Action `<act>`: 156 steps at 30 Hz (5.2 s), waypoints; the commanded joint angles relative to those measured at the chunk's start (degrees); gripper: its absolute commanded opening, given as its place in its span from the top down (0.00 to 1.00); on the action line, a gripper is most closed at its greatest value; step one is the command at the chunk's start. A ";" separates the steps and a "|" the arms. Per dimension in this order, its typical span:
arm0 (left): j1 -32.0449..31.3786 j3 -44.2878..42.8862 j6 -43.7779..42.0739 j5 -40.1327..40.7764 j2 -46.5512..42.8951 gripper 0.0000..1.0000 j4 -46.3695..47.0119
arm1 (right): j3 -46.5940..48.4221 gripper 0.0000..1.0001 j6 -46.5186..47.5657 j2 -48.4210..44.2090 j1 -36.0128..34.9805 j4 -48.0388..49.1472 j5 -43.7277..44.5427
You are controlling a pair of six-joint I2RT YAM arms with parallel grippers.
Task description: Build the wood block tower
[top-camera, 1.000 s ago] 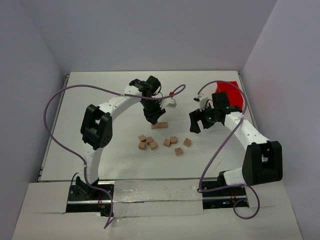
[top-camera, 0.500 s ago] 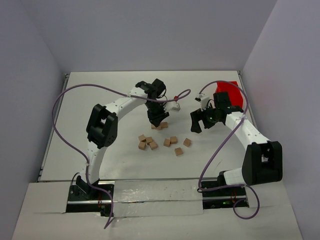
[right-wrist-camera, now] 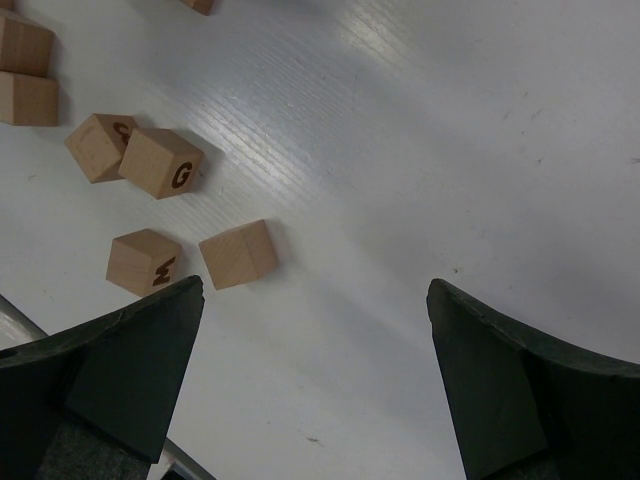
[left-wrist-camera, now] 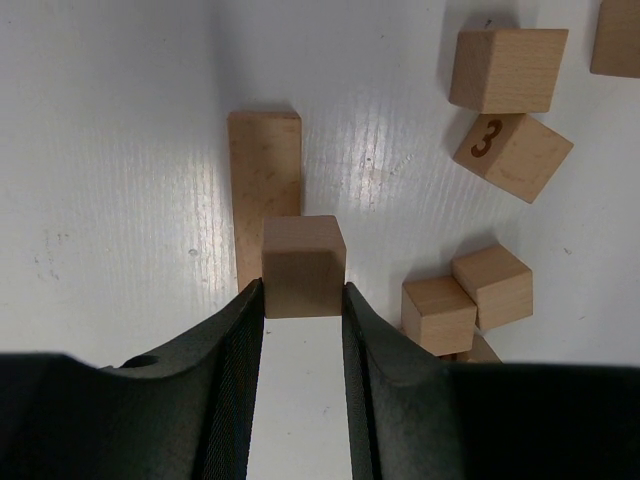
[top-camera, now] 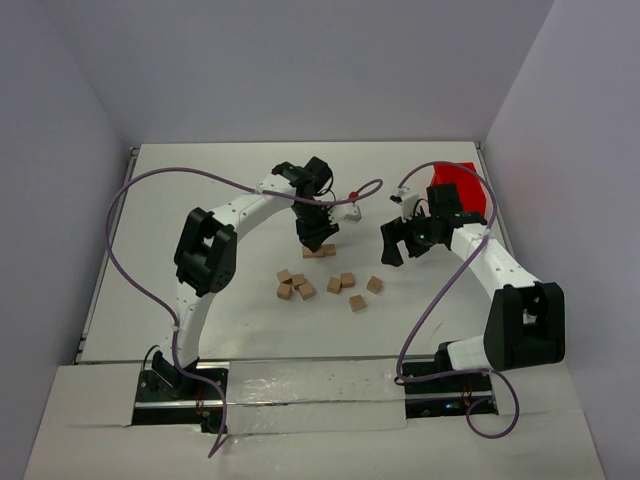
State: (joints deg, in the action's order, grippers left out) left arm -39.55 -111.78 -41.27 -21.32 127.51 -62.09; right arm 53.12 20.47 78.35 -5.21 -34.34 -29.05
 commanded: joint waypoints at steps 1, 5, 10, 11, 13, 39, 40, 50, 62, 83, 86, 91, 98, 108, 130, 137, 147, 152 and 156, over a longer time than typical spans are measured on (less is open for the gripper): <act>0.06 -1.71 -1.89 -0.74 0.49 0.75 2.45 | 1.60 0.00 0.71 -0.39 0.47 -0.49 -1.12; 0.00 -1.33 -2.24 -0.60 0.60 0.74 3.22 | 1.60 0.00 0.80 -0.21 0.55 -0.59 -1.27; 0.00 -1.42 -2.37 -0.43 0.90 0.73 3.65 | 1.72 0.00 0.80 0.14 0.55 -0.68 -1.62; 0.00 -1.52 -2.42 -0.48 1.00 0.73 3.55 | 1.80 0.00 0.81 0.24 0.56 -0.73 -1.70; 0.01 -1.69 -2.42 -0.39 1.17 0.72 3.56 | 1.72 0.00 0.89 0.32 0.64 -0.81 -1.62; 0.06 -1.74 -2.45 1.16 1.96 0.58 5.08 | 1.95 0.00 1.15 1.11 0.70 -1.22 -2.67; 0.05 -1.81 -2.42 1.11 1.96 0.58 5.05 | 1.98 0.00 1.15 1.15 0.73 -1.25 -2.67; 0.00 -0.85 -2.47 1.02 1.87 0.50 5.21 | 2.07 0.00 1.33 1.55 0.72 -1.52 -3.03; 0.00 -2.68 -1.79 1.11 -0.86 0.06 4.07 | 2.33 0.00 1.15 1.46 0.65 -1.69 -3.29; 3.78 42.65 9.88 1.09 -45.48 0.17 19.79 | 1.54 0.00 0.50 -0.65 0.64 -0.72 -2.32; 3.87 49.04 13.22 4.63 -49.14 0.22 24.32 | 1.84 0.00 0.36 0.03 0.64 -0.90 -2.62; 3.77 52.54 17.36 7.35 -47.68 0.30 30.10 | 1.89 0.00 0.10 0.14 0.64 -0.98 -2.32; 2.93 51.62 19.39 8.36 -42.25 0.33 33.24 | 1.54 0.00 0.19 0.53 0.62 -0.90 -1.77; 2.28 49.65 18.94 6.82 -36.50 0.34 33.35 | 1.63 0.00 0.45 1.19 0.64 -0.99 -1.58; 2.11 47.82 17.97 5.14 -30.11 0.40 33.70 | 1.54 0.00 0.89 1.63 0.73 -1.42 -1.27; 2.03 49.58 17.25 6.12 -29.87 0.45 34.03 | 1.63 0.00 0.98 1.88 0.72 -1.43 -1.27; 5.37 45.32 7.76 4.45 -28.70 0.59 28.06 | 1.70 0.00 1.13 2.05 0.73 -1.52 -1.29; 8.00 42.12 3.56 3.27 -26.99 0.68 24.86 | 1.66 0.00 1.12 2.16 0.67 -1.52 -1.27; 8.52 41.14 2.01 2.26 -26.87 0.65 23.78 | 1.63 0.00 1.17 2.34 0.73 -1.52 -1.35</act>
State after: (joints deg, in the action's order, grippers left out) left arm -31.07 -68.20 -35.36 -15.72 100.42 -35.58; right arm 53.25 20.91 80.09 -4.89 -35.62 -30.42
